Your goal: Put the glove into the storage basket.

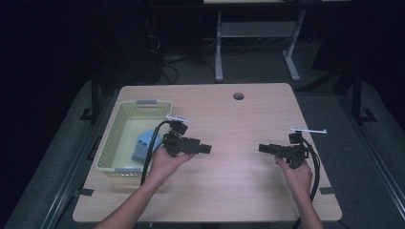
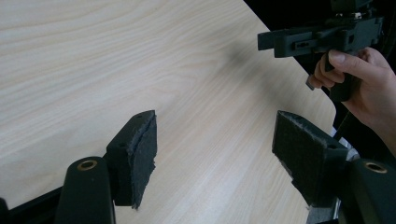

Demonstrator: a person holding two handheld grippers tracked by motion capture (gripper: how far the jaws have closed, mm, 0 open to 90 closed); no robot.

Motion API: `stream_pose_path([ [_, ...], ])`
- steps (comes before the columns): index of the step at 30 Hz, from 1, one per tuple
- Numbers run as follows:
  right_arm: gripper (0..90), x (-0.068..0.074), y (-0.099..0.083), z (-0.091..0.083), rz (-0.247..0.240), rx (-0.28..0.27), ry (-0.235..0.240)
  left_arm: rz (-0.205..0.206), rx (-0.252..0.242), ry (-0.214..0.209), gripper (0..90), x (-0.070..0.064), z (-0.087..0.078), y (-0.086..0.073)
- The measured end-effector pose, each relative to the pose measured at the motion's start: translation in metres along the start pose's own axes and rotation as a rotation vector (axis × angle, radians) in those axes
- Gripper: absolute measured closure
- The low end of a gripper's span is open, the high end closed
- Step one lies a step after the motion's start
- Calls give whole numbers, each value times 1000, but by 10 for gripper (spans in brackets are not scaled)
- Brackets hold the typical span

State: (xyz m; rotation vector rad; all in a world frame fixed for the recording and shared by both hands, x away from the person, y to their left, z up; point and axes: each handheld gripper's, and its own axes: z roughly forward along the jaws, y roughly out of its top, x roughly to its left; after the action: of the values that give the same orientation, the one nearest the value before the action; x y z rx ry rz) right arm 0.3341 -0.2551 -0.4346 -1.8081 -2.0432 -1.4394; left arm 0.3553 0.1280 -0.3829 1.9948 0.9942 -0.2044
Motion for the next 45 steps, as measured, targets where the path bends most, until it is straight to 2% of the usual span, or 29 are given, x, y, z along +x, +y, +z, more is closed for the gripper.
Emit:
stream_pose_path([
  [4, 330, -6, -4, -4, 1, -4, -8, 3, -14, -6, 297, -3, 3, -4],
  [12, 326, -15, -13, -10, 18, -2, -14, 18, -6, -20, 288, -8, 12, -12],
  [19, 326, -18, -19, -14, 21, 11, -18, 12, -8, -31, 286, -10, 19, -19],
  [24, 326, -20, -24, -18, 7, 5, -24, 7, -15, -54, 284, -12, 22, -26],
  [29, 326, -22, -31, -22, 19, 9, -21, 12, -15, -73, 284, -17, 25, -33],
  [35, 325, -24, -39, -26, 11, 11, -29, 32, -8, -78, 282, -21, 30, -40],
  [39, 325, -26, -44, -28, 15, 8, -27, 48, -2, -65, 282, -23, 33, -45],
  [45, 323, -30, -49, -34, 12, 1, -27, 54, -3, -62, 281, -22, 35, -55],
])
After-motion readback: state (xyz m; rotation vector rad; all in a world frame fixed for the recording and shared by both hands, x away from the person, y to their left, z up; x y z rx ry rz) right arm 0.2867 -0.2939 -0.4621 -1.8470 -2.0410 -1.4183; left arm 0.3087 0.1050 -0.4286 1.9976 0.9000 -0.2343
